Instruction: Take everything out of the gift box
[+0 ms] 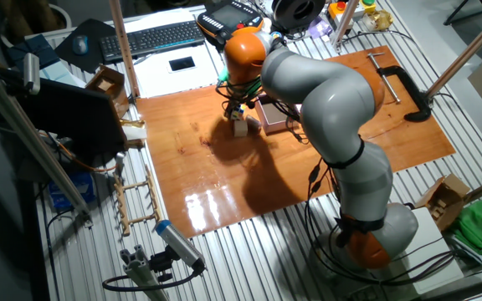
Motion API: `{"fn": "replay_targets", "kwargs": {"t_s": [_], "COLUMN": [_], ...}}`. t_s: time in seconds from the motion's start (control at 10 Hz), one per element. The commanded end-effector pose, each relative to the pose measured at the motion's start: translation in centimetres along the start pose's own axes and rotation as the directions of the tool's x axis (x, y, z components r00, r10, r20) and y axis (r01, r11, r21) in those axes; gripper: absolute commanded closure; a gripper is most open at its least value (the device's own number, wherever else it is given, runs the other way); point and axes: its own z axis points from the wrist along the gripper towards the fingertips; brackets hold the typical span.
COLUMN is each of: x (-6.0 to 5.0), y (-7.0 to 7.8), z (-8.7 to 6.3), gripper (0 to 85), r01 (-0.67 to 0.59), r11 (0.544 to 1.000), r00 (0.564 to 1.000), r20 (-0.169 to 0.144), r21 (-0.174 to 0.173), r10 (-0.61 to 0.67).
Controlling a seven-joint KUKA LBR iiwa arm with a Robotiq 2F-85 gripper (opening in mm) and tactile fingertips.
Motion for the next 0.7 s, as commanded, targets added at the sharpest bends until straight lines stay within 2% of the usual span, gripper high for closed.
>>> {"fn": "replay_targets", "kwargs": {"t_s": [0.0, 0.1, 0.2, 0.3, 0.6], "x": [-0.01, -0.03, -0.07, -0.08, -0.09], "y": [0.08, 0.13, 0.16, 0.15, 0.18], "z": [0.13, 0.34, 0.59, 0.79, 1.05], "gripper": [80.0, 67.3, 58.7, 44.7, 16.3], "r01": [0.003, 0.007, 0.008, 0.008, 0.009], "r11": [1.0, 1.0, 1.0, 1.0, 1.0], "r00": [1.0, 1.0, 1.0, 1.0, 1.0], "r20": [0.0, 0.003, 0.008, 0.007, 0.015], "r21": [0.003, 0.009, 0.007, 0.004, -0.004], "r10": [-0.003, -0.008, -0.008, -0.008, -0.009]}}
